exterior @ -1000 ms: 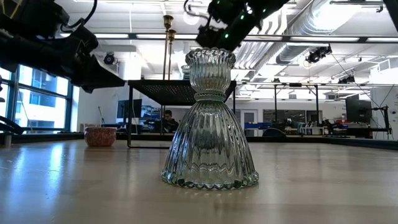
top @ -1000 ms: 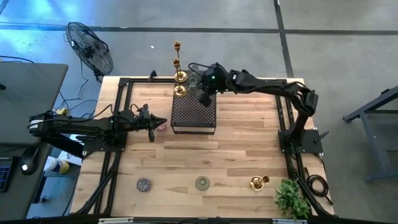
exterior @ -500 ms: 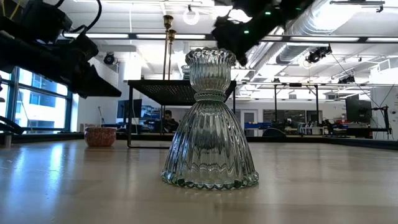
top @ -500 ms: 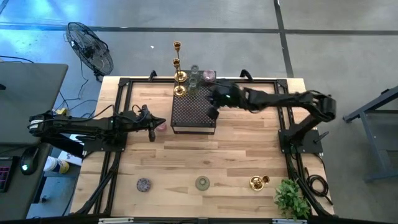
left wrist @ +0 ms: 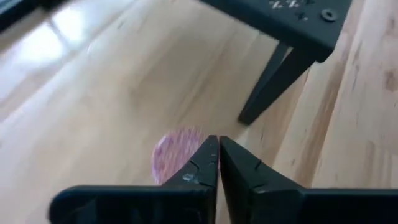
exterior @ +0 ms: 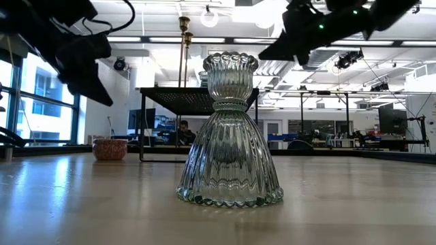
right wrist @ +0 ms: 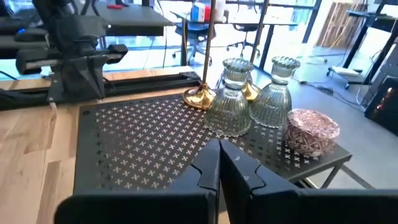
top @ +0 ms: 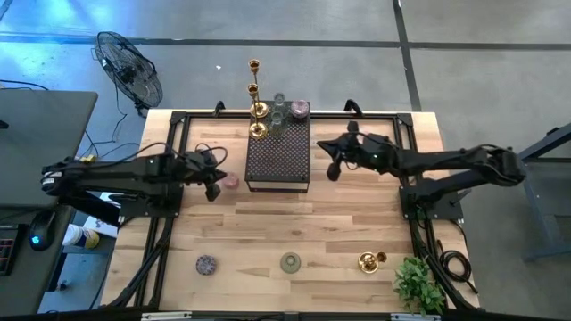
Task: Pick & Place candle stick holders
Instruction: Put the pink patterned scented candle on the shelf
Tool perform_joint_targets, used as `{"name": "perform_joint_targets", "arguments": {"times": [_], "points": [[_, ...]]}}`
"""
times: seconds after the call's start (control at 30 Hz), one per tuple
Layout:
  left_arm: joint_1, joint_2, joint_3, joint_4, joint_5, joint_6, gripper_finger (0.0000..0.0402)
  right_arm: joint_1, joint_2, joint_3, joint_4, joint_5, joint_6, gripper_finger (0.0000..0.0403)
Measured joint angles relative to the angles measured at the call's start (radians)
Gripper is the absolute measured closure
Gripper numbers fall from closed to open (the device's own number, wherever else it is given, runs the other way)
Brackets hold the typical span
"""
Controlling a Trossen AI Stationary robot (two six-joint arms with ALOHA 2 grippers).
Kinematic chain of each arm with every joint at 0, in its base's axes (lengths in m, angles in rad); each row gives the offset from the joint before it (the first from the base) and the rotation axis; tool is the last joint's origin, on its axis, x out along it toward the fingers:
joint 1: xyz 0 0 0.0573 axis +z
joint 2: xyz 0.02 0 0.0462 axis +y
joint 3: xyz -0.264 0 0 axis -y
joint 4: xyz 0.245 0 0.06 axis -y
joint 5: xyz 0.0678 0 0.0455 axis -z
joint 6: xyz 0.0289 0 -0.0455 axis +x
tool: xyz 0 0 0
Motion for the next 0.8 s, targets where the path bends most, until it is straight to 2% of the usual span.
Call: {"name": "perform_joint_targets", "arguments": {"times": [0.13, 0.37, 0.53, 0.67, 0.8], "points": [[0.000, 0.031, 0.015, -0.070, 0.014, -0.107, 0.0326, 0.000, -0.035, -0.060, 0.048, 0.000, -0.010, 0.0403], [0.000, 0.169, 0.015, -0.042, 0.021, -0.235, 0.0161, 0.000, -0.037, -0.085, 0.059, -0.009, -0.028, 0.0403], [0.000, 0.275, 0.015, 0.034, 0.023, -0.215, 0.0057, 0.000, -0.037, -0.085, 0.059, -0.011, -0.060, 0.0403], [0.000, 0.342, 0.015, 0.072, 0.009, -0.199, 0.0010, 0.000, -0.037, -0.085, 0.059, -0.011, -0.061, 0.0403], [0.000, 0.379, 0.015, 0.079, -0.033, -0.189, 0.0010, 0.000, -0.037, -0.085, 0.059, -0.012, -0.061, 0.0403]]}}
